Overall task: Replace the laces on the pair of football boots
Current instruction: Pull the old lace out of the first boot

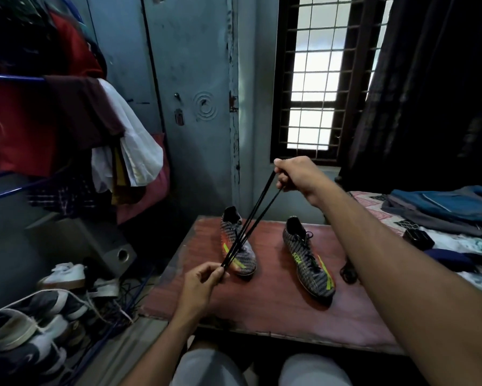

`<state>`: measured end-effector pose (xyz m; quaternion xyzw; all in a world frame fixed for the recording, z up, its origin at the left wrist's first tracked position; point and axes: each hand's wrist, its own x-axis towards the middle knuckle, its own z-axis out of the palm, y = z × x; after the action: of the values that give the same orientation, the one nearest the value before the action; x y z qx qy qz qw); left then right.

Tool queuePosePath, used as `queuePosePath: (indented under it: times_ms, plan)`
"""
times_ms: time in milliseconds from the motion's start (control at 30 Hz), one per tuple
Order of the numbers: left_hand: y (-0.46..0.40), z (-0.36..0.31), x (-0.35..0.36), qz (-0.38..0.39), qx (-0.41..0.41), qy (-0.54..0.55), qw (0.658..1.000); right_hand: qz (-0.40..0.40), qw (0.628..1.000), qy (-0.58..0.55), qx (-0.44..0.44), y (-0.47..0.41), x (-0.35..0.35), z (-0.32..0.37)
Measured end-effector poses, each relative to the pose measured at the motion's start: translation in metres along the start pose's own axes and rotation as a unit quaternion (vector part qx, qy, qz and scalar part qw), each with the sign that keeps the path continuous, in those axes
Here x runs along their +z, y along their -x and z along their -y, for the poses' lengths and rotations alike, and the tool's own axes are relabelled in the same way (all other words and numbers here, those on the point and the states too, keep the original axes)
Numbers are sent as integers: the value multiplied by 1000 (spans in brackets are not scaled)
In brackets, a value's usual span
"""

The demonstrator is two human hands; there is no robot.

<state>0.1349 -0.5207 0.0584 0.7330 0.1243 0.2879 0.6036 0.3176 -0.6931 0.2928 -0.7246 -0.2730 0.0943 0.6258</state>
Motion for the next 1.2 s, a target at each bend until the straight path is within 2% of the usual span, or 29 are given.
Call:
queuePosePath:
  times_ms: [67, 133, 233, 367, 500, 567, 867, 1000, 1200]
  plan:
    - [1, 2, -11, -1, 28, -57, 998, 4, 997, 72, 12, -2, -7, -15]
    - [3, 8, -17, 1, 61, -157, 986, -3, 993, 116, 26, -3, -13, -34]
    - [5, 22, -22, -7, 96, -323, 942, 0, 988, 137, 68, -2, -20, -67]
    - [12, 47, -29, 27, 128, -413, 901, 1, 984, 125, 129, 16, -32, -118]
    - [14, 57, -34, 36, 170, -423, 889, 4, 979, 116, 166, 29, -46, -162]
    - [12, 55, -31, 54, 166, -435, 883, 3, 976, 128, 175, 31, -53, -174]
    - [0, 49, -32, 55, 48, -431, 899, 20, 968, 181, 171, 46, -75, -195]
    - [-5, 37, -29, 65, 42, -477, 876, 19, 972, 172, 158, 54, -74, -199]
    - [3, 38, -42, 60, 57, -410, 908, -1, 977, 154, 146, 59, -73, -204]
